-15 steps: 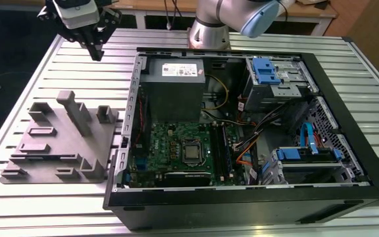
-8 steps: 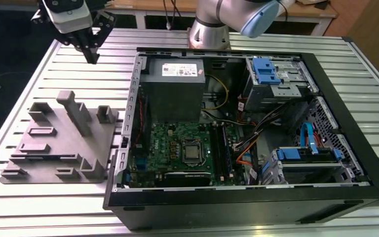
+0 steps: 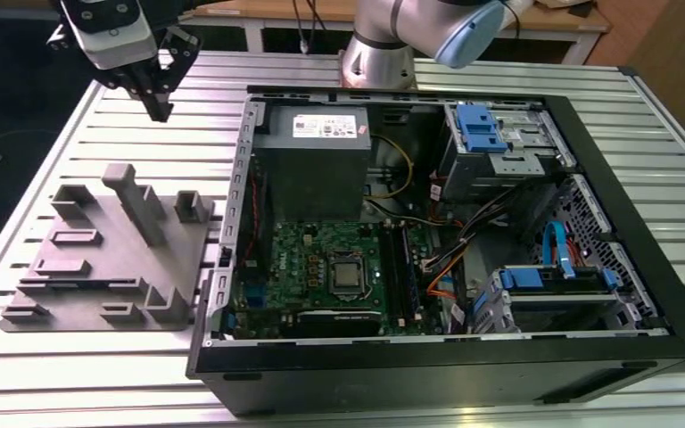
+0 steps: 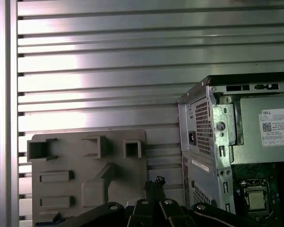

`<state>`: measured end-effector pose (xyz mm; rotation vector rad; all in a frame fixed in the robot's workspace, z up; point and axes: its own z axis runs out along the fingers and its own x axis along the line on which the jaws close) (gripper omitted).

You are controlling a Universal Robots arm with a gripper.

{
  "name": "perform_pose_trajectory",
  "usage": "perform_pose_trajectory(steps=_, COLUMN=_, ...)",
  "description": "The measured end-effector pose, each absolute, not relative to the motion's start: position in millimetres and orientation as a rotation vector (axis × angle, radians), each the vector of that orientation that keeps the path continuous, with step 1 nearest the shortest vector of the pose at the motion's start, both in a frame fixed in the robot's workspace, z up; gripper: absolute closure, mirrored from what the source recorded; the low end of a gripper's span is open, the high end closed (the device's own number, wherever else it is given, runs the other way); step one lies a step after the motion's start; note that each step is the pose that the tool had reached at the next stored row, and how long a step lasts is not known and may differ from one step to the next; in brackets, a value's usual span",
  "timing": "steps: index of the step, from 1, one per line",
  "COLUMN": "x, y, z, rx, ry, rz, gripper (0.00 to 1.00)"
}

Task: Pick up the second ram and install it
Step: 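Reach for the second ram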

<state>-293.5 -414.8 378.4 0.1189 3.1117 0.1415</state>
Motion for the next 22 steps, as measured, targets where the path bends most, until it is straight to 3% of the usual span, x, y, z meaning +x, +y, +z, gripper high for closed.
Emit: perform_pose_trajectory(steps=22, x=-322, y=-431, z=372, rx=0.119, ry=3.111, rz=0.141, gripper=0.93)
